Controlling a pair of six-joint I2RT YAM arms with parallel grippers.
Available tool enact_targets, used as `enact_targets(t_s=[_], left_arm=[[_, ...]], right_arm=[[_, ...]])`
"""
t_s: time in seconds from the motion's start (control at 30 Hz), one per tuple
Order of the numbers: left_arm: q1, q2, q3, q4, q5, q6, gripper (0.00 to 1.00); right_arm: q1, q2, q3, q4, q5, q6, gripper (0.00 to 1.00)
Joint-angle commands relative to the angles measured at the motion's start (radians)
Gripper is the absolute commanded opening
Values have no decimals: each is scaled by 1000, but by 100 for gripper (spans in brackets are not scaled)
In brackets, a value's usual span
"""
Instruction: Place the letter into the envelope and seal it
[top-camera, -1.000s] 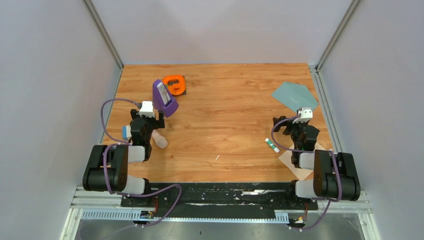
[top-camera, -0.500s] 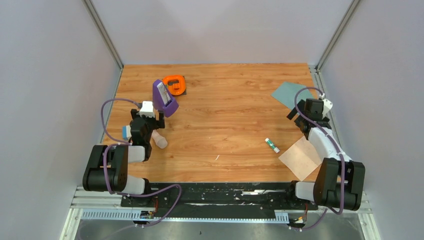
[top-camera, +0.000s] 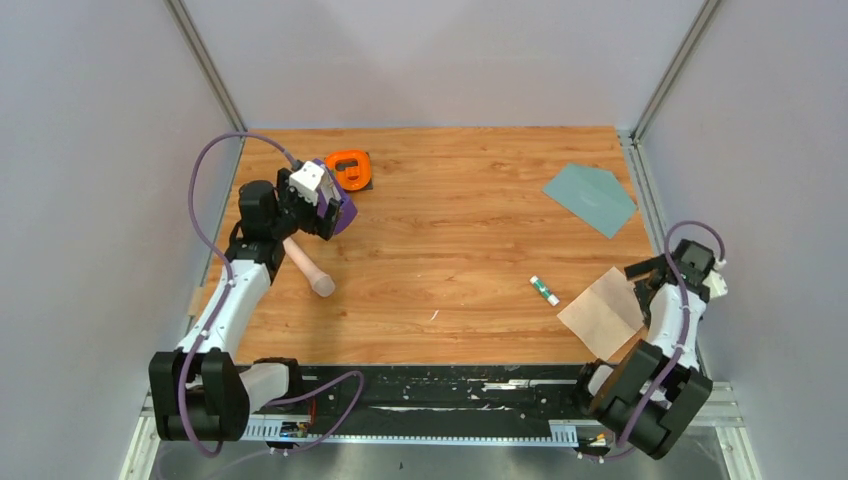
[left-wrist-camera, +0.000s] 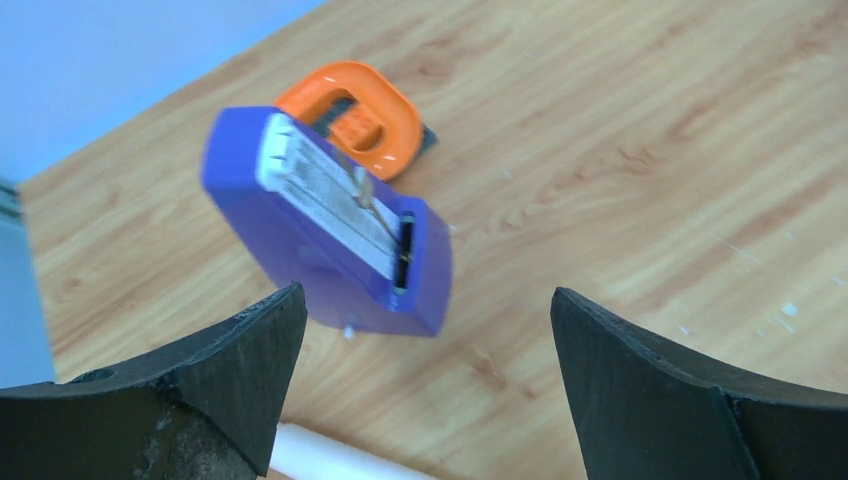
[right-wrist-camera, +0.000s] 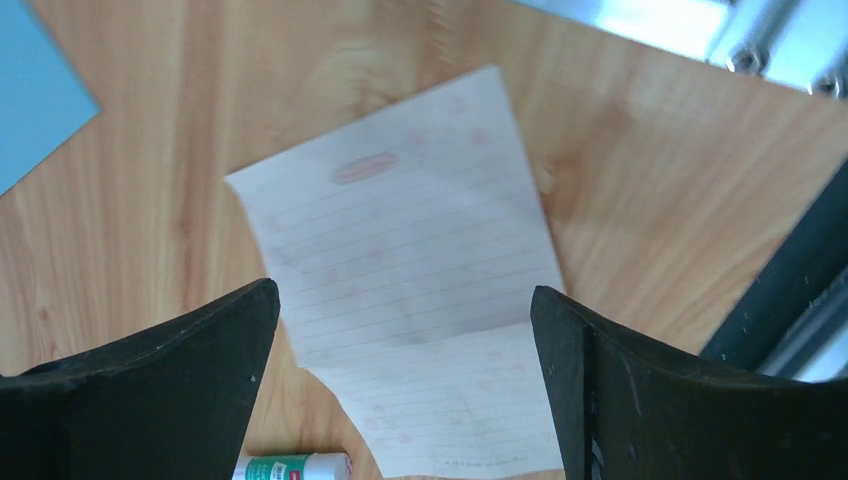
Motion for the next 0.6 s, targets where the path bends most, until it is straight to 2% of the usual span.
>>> enact_targets(t_s=[0.0, 0.07, 0.17, 0.4, 0.57], left_arm=[[2, -8, 131, -383, 174, 111, 100], [2, -16, 167, -467, 252, 151, 100], [2, -42, 188, -531, 338, 172, 100], [2, -60, 227, -531, 358, 121, 100], [2, -65, 231, -535, 348, 121, 100]], right_arm=[[-176, 12, -61, -74, -189, 87, 100], [-240, 26, -69, -91, -228, 100, 100], [-270, 28, -88, -85, -255, 102, 100], [-272, 98, -119, 2, -370, 65, 100], [-272, 135, -128, 39, -389, 40, 100]])
